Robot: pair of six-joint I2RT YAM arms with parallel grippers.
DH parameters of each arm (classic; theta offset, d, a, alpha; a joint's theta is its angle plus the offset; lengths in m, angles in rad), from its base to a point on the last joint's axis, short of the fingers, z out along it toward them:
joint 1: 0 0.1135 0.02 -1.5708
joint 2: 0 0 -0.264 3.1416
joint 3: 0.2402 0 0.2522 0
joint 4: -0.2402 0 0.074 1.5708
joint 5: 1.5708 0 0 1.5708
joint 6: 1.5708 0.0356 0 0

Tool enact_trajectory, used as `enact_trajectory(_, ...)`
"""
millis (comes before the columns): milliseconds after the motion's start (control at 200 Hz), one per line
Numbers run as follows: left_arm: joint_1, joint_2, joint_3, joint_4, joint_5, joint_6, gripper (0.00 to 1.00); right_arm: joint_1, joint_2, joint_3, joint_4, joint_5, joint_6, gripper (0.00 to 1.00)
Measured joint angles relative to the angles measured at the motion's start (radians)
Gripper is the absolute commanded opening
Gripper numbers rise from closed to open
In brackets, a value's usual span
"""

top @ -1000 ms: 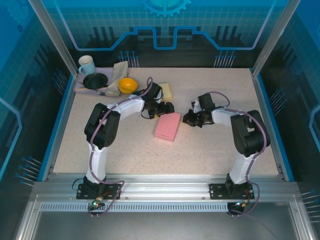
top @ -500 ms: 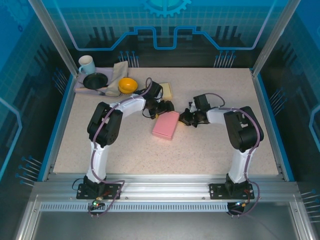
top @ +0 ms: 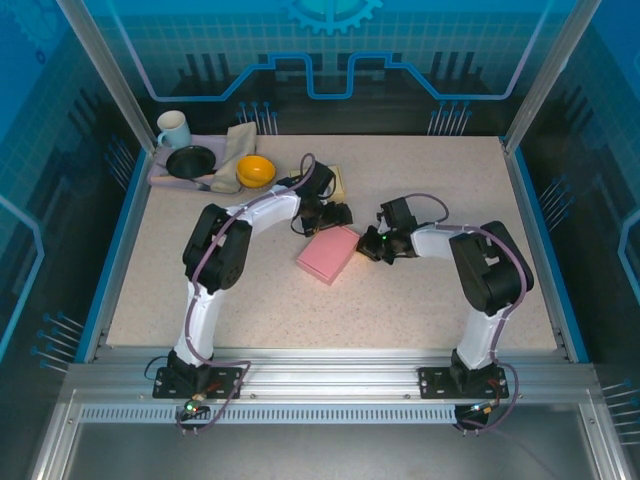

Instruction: Fold the paper box

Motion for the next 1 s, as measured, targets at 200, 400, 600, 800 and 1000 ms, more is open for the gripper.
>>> enact_trajectory(200,-0.002,0.0,0.0,0.002,0.001,-0.003,0.81,0.0,-0.008,-0.008,0.007,0.003,0.015,0.07)
enact_trajectory(400,-0.006,0.0,0.0,0.003,0.001,-0.011,0.81,0.002,-0.014,-0.019,0.032,0.016,0.056,0.07)
enact_trajectory(600,-0.006,0.0,0.0,0.004,0.0,-0.027,0.81,0.009,-0.015,-0.019,0.046,0.041,0.096,0.06)
enact_trajectory(800,-0.008,0.0,0.001,-0.011,0.002,-0.026,0.83,0.015,-0.058,-0.048,0.04,0.056,0.098,0.1)
enact_trajectory(1000,-0.006,0.0,0.014,-0.018,0.037,-0.01,0.84,0.023,-0.132,-0.119,0.006,0.045,0.037,0.15)
